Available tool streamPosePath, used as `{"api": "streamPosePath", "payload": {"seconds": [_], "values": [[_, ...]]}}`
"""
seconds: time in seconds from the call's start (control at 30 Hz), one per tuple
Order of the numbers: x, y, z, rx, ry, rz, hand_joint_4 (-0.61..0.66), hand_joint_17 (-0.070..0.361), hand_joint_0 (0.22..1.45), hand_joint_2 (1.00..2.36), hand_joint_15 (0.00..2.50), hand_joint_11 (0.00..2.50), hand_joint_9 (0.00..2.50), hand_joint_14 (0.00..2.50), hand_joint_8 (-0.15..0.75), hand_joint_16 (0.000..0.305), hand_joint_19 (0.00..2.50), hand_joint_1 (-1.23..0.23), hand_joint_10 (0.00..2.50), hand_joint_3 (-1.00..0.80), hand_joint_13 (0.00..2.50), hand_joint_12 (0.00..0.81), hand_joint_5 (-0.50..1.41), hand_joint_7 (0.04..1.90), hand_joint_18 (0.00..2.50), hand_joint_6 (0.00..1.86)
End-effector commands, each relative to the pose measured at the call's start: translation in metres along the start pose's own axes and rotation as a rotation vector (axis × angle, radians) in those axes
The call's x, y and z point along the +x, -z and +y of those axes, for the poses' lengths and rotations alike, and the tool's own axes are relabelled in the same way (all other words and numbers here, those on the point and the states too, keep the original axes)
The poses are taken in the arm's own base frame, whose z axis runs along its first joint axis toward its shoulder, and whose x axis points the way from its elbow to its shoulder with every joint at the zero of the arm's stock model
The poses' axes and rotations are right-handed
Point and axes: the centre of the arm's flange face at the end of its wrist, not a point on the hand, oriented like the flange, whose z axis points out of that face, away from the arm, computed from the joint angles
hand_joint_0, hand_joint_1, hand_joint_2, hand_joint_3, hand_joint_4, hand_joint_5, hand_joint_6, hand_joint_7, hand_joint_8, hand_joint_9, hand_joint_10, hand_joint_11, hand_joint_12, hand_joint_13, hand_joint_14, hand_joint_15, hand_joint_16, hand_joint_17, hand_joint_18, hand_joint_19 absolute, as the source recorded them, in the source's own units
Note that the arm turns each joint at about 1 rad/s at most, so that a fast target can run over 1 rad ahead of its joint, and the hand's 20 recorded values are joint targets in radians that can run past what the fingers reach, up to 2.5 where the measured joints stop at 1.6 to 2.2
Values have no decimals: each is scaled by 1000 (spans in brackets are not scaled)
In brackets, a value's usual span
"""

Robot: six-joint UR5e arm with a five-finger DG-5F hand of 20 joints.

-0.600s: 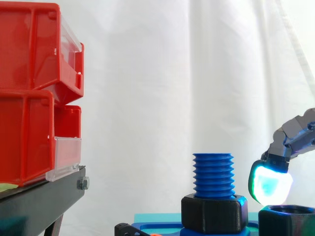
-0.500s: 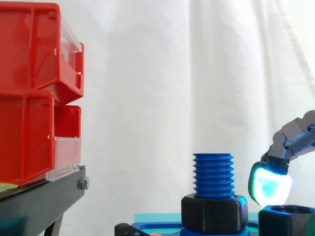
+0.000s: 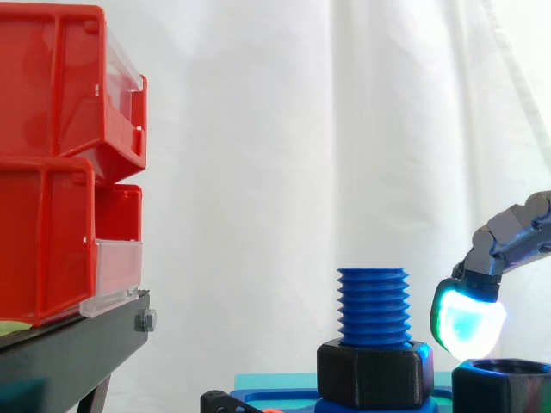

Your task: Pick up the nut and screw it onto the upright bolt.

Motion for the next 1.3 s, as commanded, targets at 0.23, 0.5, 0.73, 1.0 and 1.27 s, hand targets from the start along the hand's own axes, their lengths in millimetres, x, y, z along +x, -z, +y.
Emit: {"api": "streamPosePath", "payload": {"seconds": [0.23,0.5,0.73,1.0,1.27], "values": [[-3,-2,3,11,9,-28,229,136,340,1000,0,0,293,0,313,60,0,-671,0,-500,255,442,-247,763,78,502],[24,-6,8,19,18,-7,232,136,339,1000,0,0,298,0,313,61,0,-671,0,-500,272,439,-246,767,94,502],[26,-5,3,21,24,16,237,134,347,1000,0,0,311,0,315,60,0,-656,0,-500,286,435,-242,771,113,502],[26,-5,3,21,26,15,253,130,364,1000,0,0,346,0,311,58,0,-638,0,-500,325,427,-227,826,160,502],[21,-7,4,22,30,13,285,97,495,1000,0,46,499,0,278,43,5,-594,0,-500,426,355,-170,1064,278,502]]}}
